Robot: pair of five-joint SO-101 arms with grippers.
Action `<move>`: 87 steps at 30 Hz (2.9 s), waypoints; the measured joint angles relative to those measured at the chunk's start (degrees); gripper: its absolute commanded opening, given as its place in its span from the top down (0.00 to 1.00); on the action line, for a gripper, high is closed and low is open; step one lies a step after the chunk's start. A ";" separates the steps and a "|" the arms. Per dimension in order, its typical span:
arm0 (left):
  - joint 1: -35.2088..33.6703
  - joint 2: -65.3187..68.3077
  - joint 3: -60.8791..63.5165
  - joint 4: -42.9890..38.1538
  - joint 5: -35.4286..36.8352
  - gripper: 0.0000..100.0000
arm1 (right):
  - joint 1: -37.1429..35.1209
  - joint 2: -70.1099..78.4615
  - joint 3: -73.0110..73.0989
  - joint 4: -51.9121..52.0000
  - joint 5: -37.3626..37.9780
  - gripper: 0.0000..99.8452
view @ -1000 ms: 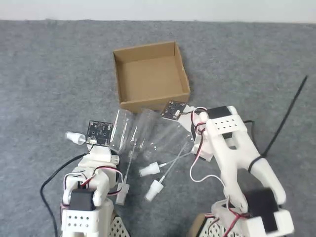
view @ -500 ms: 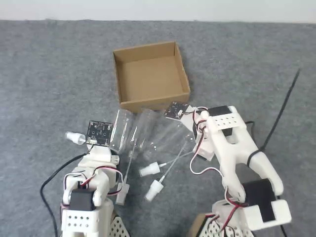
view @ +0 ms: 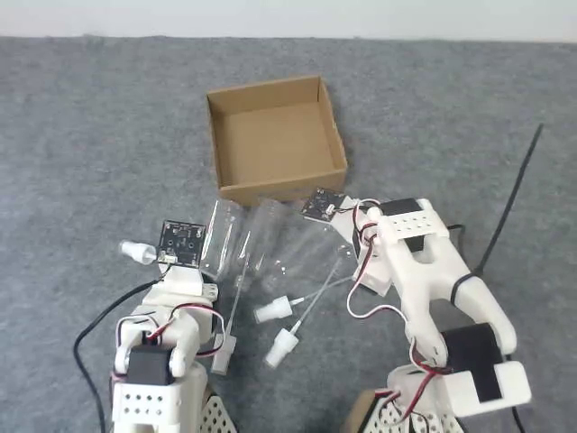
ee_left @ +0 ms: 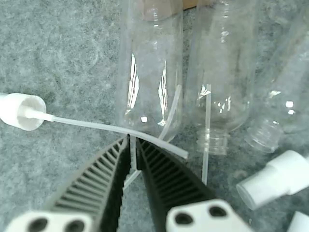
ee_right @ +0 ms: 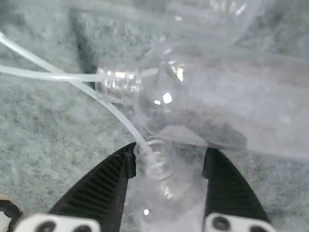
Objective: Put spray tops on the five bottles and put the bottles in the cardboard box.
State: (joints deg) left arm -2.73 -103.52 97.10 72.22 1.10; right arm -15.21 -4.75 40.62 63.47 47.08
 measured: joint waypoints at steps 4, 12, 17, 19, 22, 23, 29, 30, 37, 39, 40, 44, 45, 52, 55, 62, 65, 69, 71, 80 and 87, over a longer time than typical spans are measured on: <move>0.00 0.00 0.00 0.00 0.00 0.98 | 1.58 0.00 0.00 0.00 -0.09 0.83; 0.00 0.00 0.00 0.00 0.00 0.98 | 7.30 0.00 0.00 0.00 -3.78 0.83; 0.00 0.00 0.00 0.00 0.00 0.98 | 8.97 0.00 0.00 0.00 -7.56 0.83; 0.00 0.00 0.00 0.00 0.00 0.98 | 9.05 0.00 0.00 0.00 -10.20 0.83; 0.00 0.00 0.00 0.00 0.00 0.98 | 9.05 0.00 -0.44 0.00 -15.65 0.83; 0.00 0.00 0.00 0.00 0.00 0.98 | 9.14 0.00 -0.62 0.00 -17.49 0.83; 0.00 0.00 0.00 0.00 0.00 0.98 | 9.14 0.00 -1.76 0.00 -22.86 0.83; 0.00 0.00 0.00 0.00 0.00 0.98 | 9.14 0.00 -1.93 0.00 -23.12 0.83; 0.00 0.00 0.00 0.00 0.00 0.98 | 9.14 0.00 -1.93 -2.11 -23.38 0.80; 0.00 0.00 0.00 0.00 0.00 0.98 | 9.14 0.00 -1.93 -2.11 -23.38 0.74; 0.00 0.00 0.00 0.00 0.00 0.98 | 9.14 0.00 -1.93 -2.11 -23.38 0.71; 0.00 0.00 0.00 0.00 0.00 0.98 | 9.14 0.00 -1.93 -2.11 -23.38 0.61; 0.00 0.00 0.00 0.00 0.00 0.98 | 9.14 0.00 -1.93 -2.11 -23.38 0.61; 0.00 0.00 0.00 0.00 0.00 0.98 | 9.05 0.09 -2.55 -0.62 -22.59 0.61; 0.00 0.00 0.00 0.00 0.00 0.98 | 8.09 0.09 -4.04 2.64 -21.45 0.61; 0.00 0.00 0.00 0.00 0.00 0.98 | 8.09 0.09 -5.45 6.15 -21.27 0.61; 0.00 0.00 0.00 0.00 0.00 0.98 | 8.09 0.09 -5.45 6.15 -21.27 0.61; 0.00 0.00 0.00 0.00 0.00 0.98 | 8.00 0.09 -5.36 6.24 -21.19 0.61; 0.00 0.00 0.00 0.00 0.00 0.98 | 8.00 0.09 -5.36 6.24 -21.19 0.61; 0.00 0.00 0.00 0.00 0.00 0.98 | 8.00 -10.90 3.08 6.24 -21.01 0.61; 0.00 0.00 0.00 0.00 0.00 0.98 | 8.00 -16.26 6.51 6.42 -18.55 0.61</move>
State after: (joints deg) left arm -2.73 -103.52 97.10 72.22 1.10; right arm -7.21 -21.01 47.12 69.89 28.53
